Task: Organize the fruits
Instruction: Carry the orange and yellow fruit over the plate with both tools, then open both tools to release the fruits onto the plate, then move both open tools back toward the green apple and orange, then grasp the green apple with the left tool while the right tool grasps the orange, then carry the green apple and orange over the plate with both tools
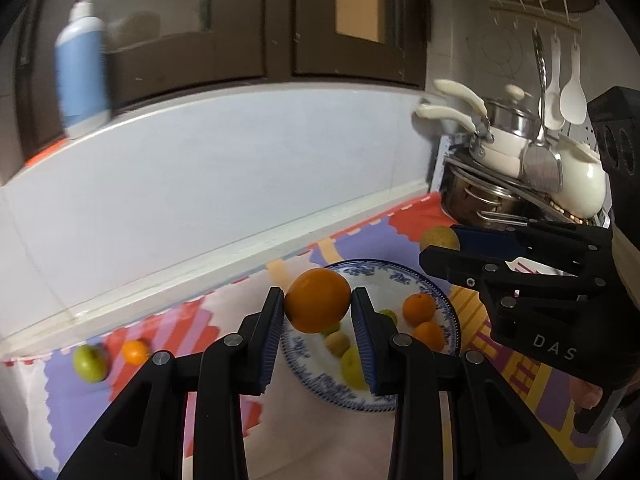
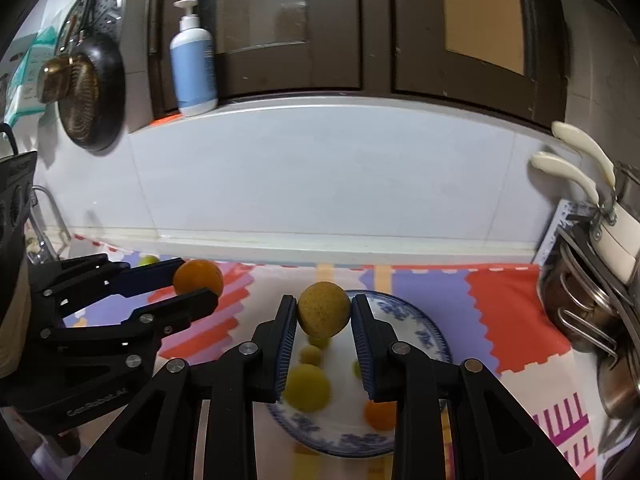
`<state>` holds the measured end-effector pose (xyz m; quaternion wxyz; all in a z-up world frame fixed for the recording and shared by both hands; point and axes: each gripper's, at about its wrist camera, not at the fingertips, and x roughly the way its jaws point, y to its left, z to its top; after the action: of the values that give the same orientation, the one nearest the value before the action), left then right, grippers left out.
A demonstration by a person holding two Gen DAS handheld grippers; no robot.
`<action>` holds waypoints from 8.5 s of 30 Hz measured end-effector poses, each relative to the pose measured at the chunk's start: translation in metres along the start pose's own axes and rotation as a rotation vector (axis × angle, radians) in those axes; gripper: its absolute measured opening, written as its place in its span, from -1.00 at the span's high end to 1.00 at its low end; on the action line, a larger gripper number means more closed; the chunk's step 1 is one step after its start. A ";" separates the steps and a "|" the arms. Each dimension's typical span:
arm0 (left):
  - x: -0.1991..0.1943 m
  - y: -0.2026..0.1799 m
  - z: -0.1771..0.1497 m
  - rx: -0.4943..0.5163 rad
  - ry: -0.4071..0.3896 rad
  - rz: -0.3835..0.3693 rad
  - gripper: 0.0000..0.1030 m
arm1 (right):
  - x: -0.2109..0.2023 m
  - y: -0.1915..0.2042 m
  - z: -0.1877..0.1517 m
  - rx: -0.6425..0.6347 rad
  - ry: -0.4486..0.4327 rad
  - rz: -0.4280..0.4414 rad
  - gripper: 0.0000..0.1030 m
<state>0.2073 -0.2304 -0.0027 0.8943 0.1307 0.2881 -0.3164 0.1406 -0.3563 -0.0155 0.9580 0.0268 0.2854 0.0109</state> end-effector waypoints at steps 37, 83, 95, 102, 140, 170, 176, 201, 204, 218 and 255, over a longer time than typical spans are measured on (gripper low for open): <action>0.162 -0.035 0.001 0.098 0.244 -0.092 0.33 | 0.125 -0.098 -0.040 0.130 0.219 0.011 0.43; -0.103 0.043 -0.053 -0.179 -0.108 0.328 -0.70 | -0.025 0.047 -0.013 0.008 -0.077 0.043 -0.36; -0.157 0.082 -0.083 -0.221 -0.144 0.409 -0.81 | -0.041 0.112 -0.008 -0.034 -0.102 0.084 -0.36; -0.168 0.110 -0.098 -0.214 -0.138 0.455 -0.82 | -0.035 0.146 -0.006 -0.055 -0.103 0.092 -0.36; -0.052 0.231 -0.104 -0.122 0.012 0.395 -0.82 | 0.128 0.214 0.016 -0.148 0.065 0.136 -0.36; 0.066 0.267 -0.106 -0.052 0.211 0.237 -0.33 | 0.251 0.220 0.006 -0.173 0.267 0.201 -0.07; 0.070 0.265 -0.105 -0.077 0.226 0.195 0.03 | 0.254 0.223 0.004 -0.162 0.278 0.247 0.35; -0.047 0.221 -0.092 -0.127 0.091 0.215 0.04 | 0.128 0.211 0.013 -0.105 0.097 0.215 0.35; -0.065 0.210 -0.091 -0.126 0.066 0.206 0.04 | 0.109 0.207 0.012 -0.094 0.079 0.214 0.35; -0.111 0.145 -0.075 -0.112 -0.020 0.161 0.04 | 0.016 0.174 0.005 -0.044 -0.049 0.177 0.35; -0.059 -0.018 -0.024 -0.034 -0.043 0.031 0.04 | -0.059 0.004 -0.034 0.078 -0.107 0.010 0.35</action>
<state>0.1482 -0.2049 0.0130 0.9072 0.1133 0.2722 -0.3001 0.0725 -0.3526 -0.0117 0.9700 0.0659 0.2339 0.0032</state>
